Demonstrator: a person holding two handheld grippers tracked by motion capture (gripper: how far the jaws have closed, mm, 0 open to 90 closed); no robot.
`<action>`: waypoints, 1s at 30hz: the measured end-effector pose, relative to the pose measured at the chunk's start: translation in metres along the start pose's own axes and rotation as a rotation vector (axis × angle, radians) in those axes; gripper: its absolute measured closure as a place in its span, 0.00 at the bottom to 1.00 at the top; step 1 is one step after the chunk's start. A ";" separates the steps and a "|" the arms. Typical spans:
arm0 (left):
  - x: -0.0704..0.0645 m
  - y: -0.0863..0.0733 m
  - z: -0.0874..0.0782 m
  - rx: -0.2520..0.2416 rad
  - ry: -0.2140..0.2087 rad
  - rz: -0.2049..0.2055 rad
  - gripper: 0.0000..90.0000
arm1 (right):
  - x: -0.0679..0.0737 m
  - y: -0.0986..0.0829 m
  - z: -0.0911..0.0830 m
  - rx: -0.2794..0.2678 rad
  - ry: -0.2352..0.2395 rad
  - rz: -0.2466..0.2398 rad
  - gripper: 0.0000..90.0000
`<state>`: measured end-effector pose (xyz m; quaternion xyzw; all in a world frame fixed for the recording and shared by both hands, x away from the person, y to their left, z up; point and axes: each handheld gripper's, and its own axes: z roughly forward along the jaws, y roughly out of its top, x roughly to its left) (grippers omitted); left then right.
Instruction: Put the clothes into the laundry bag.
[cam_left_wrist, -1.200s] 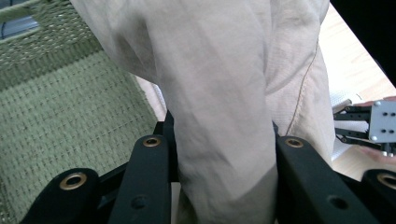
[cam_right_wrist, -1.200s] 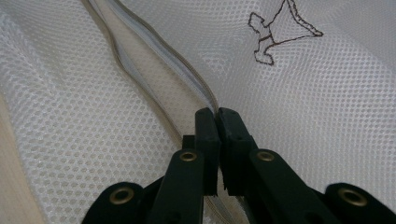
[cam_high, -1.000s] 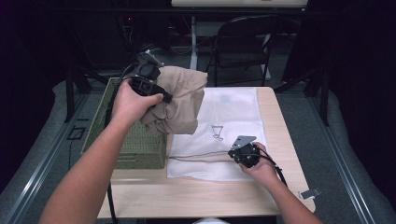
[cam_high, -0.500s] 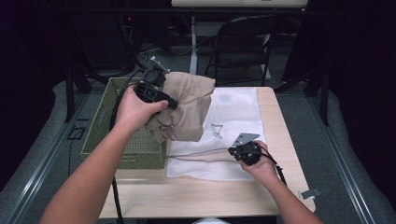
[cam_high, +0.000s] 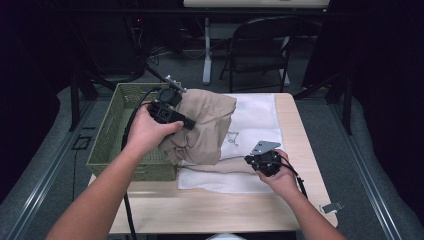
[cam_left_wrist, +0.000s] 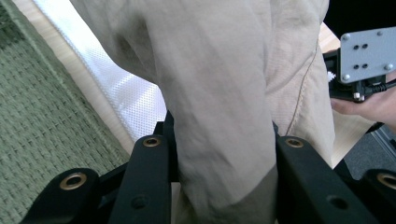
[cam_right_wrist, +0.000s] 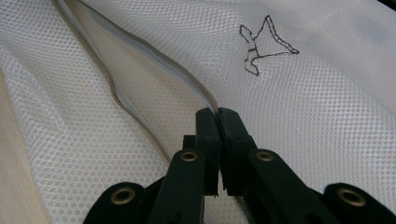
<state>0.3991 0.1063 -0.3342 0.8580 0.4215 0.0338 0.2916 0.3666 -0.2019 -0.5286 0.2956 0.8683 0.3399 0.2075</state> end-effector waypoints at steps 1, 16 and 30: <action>-0.001 -0.002 0.001 0.001 -0.005 -0.003 0.76 | 0.000 0.000 0.000 0.000 0.003 -0.002 0.97; -0.015 -0.026 0.010 -0.010 -0.054 0.037 0.76 | 0.000 0.002 -0.002 -0.014 0.007 0.006 0.97; -0.023 -0.047 0.019 -0.007 -0.079 0.056 0.76 | -0.001 0.002 -0.003 -0.016 0.005 0.010 0.97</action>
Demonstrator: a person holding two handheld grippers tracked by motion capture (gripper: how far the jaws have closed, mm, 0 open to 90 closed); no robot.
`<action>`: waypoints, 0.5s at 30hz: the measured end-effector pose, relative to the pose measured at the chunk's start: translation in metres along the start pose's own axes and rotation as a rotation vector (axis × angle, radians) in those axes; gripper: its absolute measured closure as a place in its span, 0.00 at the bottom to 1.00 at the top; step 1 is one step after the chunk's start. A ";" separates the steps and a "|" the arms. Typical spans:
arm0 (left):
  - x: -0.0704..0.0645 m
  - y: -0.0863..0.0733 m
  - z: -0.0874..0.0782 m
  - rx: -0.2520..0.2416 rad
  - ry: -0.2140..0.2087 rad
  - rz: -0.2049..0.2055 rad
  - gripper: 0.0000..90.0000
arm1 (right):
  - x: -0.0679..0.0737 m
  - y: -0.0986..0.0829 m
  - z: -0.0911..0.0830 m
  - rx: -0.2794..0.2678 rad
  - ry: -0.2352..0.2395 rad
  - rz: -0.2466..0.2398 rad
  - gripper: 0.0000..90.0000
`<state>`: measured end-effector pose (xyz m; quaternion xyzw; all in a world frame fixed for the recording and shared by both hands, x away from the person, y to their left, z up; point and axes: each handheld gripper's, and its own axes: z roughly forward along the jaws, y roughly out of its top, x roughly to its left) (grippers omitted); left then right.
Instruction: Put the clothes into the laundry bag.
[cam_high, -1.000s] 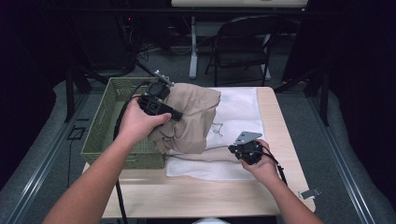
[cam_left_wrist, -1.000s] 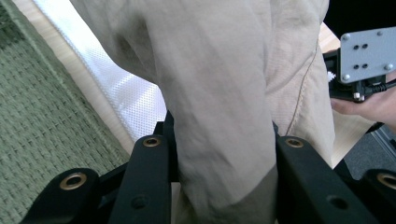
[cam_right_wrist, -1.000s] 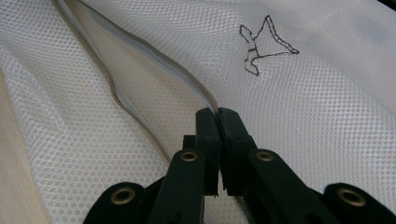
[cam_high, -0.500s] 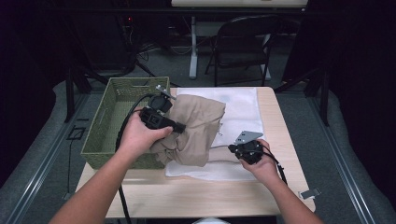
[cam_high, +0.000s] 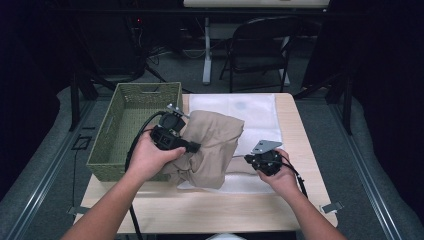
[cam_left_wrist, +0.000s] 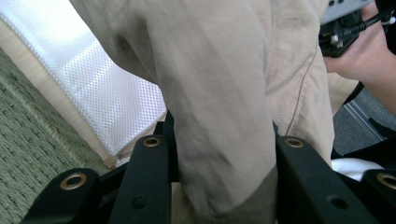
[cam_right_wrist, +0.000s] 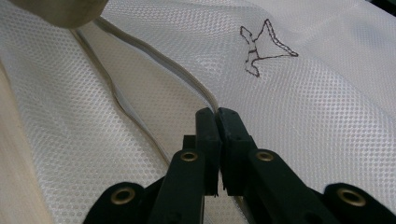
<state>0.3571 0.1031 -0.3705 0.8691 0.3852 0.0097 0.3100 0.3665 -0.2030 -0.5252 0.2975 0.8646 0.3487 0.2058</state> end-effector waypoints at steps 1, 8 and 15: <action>0.000 -0.002 0.001 0.000 -0.001 -0.001 0.76 | 0.000 0.000 0.000 0.001 0.000 0.000 0.97; 0.000 -0.016 0.007 -0.001 -0.012 -0.002 0.76 | -0.001 0.000 0.001 -0.009 0.010 0.010 0.97; -0.004 -0.033 0.014 -0.005 -0.007 0.010 0.76 | -0.001 0.001 -0.001 -0.015 0.005 0.015 0.97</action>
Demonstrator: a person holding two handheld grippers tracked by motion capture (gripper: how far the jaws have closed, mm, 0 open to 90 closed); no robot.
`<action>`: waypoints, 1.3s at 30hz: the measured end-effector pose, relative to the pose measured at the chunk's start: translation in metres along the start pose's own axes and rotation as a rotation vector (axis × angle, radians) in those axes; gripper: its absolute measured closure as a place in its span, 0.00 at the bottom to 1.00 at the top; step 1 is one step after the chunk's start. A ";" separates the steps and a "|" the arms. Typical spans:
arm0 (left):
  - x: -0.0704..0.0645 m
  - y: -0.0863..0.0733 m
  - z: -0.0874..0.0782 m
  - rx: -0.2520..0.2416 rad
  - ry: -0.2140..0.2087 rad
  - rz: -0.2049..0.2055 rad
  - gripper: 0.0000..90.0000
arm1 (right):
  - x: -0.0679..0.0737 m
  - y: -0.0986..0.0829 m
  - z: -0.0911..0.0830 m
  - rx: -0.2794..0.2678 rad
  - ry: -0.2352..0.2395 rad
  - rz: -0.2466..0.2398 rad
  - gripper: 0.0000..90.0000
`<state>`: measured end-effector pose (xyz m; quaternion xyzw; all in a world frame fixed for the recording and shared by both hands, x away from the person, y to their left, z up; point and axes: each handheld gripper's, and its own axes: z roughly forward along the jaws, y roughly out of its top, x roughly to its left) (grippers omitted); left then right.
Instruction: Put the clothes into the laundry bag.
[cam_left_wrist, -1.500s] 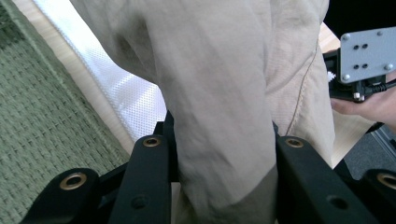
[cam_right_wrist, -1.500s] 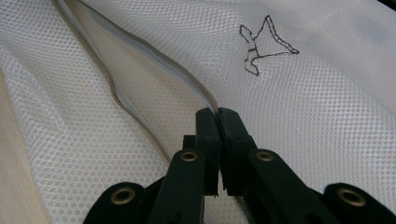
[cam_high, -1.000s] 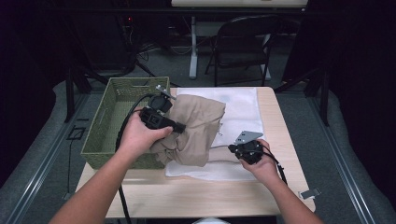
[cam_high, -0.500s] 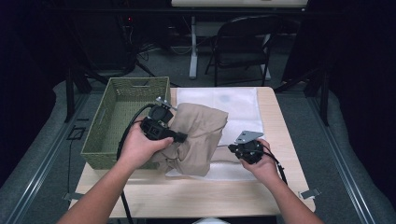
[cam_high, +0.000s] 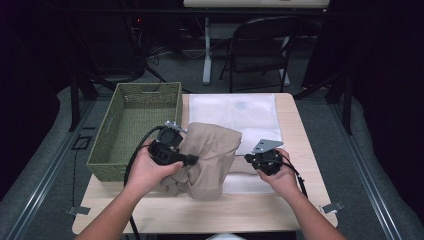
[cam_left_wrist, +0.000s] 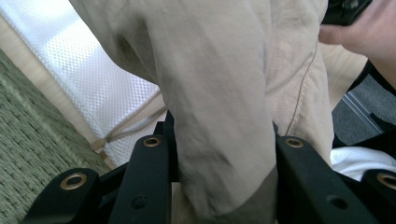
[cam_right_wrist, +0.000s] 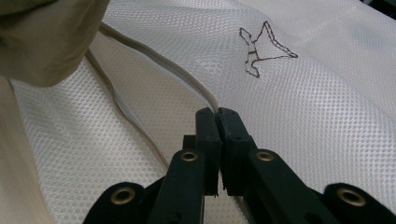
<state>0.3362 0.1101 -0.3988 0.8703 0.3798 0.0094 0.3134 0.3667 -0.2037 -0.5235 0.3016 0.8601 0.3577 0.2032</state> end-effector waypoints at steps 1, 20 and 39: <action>0.000 0.000 0.000 0.000 0.000 0.000 0.76 | 0.000 0.000 0.000 0.000 0.000 0.000 0.97; 0.000 -0.024 0.010 0.002 -0.013 -0.018 0.76 | 0.000 0.014 -0.011 -0.050 -0.027 -0.005 0.97; -0.007 -0.036 0.035 0.040 -0.003 0.008 0.76 | 0.002 0.017 -0.015 -0.061 -0.027 -0.009 0.97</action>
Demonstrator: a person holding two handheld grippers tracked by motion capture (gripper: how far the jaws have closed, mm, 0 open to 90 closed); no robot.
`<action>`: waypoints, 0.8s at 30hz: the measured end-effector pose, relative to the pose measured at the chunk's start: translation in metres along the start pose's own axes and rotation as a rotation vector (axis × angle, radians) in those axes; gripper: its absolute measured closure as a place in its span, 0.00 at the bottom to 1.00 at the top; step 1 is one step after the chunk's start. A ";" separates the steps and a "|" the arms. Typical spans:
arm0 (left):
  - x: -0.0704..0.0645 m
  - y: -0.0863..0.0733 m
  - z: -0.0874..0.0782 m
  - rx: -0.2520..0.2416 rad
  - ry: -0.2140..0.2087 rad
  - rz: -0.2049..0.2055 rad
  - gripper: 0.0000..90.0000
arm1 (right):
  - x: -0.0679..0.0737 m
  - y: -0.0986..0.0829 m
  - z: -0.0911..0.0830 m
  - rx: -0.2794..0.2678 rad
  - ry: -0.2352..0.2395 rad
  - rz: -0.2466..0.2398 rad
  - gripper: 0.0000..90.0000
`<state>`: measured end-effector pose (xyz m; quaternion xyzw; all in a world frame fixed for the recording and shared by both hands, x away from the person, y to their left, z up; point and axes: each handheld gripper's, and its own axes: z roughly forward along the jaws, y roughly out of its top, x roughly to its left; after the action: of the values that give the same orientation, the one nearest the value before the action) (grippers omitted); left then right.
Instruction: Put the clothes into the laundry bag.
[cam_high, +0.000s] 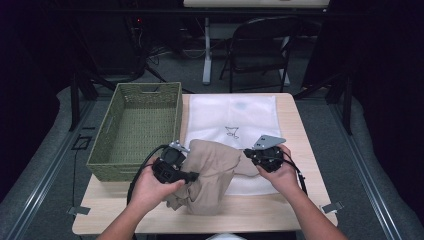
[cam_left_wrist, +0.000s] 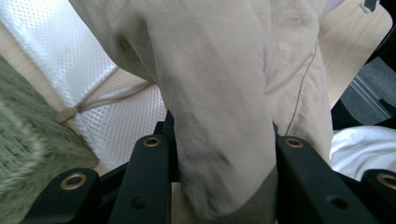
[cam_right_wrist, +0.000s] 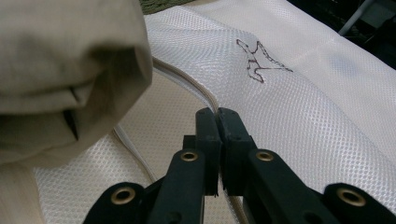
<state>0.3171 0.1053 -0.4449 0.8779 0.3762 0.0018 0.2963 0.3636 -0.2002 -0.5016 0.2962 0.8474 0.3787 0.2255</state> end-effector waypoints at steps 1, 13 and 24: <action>0.000 -0.001 0.003 0.002 -0.005 -0.001 0.76 | 0.000 0.000 0.000 0.000 -0.001 0.000 0.97; -0.004 -0.005 0.027 0.042 0.006 0.019 0.76 | 0.000 -0.001 0.002 0.003 -0.004 -0.002 0.97; -0.004 -0.009 0.037 0.052 0.025 0.028 0.76 | 0.000 0.000 0.003 -0.003 -0.012 -0.003 0.97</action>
<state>0.3171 0.0880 -0.4794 0.8905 0.3674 0.0072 0.2684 0.3654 -0.1993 -0.5034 0.2969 0.8459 0.3777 0.2316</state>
